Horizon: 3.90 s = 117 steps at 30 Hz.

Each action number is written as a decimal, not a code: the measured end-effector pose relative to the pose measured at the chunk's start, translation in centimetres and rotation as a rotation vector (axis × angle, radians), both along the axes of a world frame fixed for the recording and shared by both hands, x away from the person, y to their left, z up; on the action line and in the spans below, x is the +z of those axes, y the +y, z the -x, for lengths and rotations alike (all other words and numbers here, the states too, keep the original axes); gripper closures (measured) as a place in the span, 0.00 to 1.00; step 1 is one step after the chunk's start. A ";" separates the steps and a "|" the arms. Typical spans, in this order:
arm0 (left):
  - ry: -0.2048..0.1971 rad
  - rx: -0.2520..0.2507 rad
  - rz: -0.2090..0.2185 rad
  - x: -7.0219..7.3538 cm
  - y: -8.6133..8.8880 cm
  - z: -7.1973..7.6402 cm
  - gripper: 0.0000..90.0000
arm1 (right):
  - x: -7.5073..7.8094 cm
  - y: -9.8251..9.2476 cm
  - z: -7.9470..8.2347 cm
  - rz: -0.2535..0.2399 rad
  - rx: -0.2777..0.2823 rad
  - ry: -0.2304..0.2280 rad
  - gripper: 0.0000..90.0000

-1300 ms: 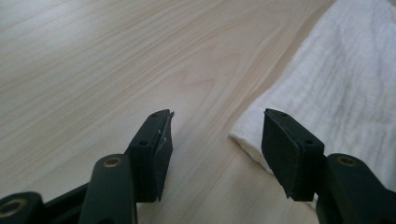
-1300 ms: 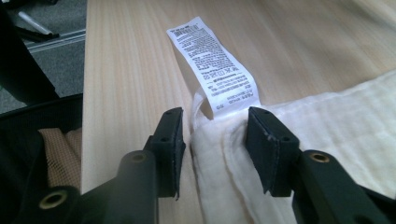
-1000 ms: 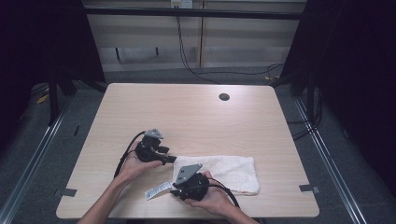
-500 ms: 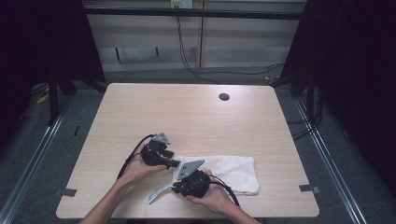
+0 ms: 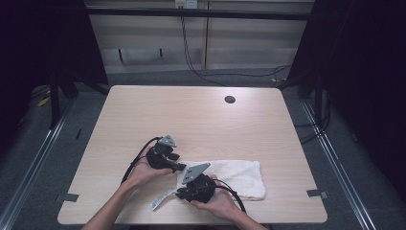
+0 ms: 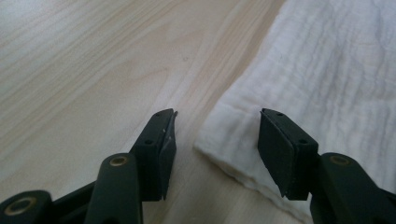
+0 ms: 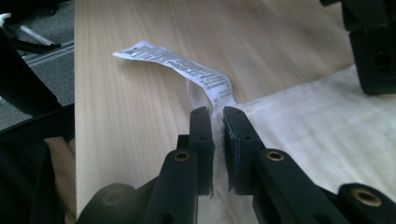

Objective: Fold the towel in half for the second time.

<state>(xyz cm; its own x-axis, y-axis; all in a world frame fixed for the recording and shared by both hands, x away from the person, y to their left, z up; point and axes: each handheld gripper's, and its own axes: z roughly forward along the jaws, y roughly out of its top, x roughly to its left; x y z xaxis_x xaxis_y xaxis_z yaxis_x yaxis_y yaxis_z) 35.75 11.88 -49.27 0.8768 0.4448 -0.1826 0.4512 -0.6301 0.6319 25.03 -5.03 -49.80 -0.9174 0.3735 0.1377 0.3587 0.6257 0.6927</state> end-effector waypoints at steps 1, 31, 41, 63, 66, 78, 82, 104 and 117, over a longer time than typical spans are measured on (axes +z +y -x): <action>0.000 0.000 0.000 0.0 0.0 0.0 0.52 | 0.0 0.0 0.0 0.000 0.000 0.000 0.91; 0.053 -0.029 0.104 1.0 2.1 0.0 0.95 | 1.4 -0.7 -0.2 -0.068 -0.022 0.014 0.92; 0.036 -0.017 0.151 1.9 2.7 0.1 0.95 | 2.2 -0.9 0.1 -0.118 -0.022 0.022 0.92; 0.036 0.055 0.234 3.4 5.9 0.6 0.95 | 3.9 -0.4 0.0 -0.186 -0.009 -0.011 0.93; 0.032 0.063 0.235 3.6 6.4 1.0 0.95 | 4.2 0.2 0.3 -0.176 -0.003 -0.020 0.93; 0.016 0.088 0.239 4.3 7.3 1.0 0.95 | 4.7 1.6 0.0 -0.202 0.014 -0.020 0.93; 0.019 0.117 0.229 4.3 8.5 1.2 0.95 | 5.0 2.2 -0.1 -0.214 0.011 -0.027 0.93; -0.018 0.174 0.245 6.0 9.8 0.8 0.95 | 6.2 4.3 -0.9 -0.248 0.009 -0.072 0.93; -0.004 0.139 0.214 5.6 6.6 0.1 0.95 | 6.3 1.6 -0.7 -0.235 -0.030 -0.071 0.93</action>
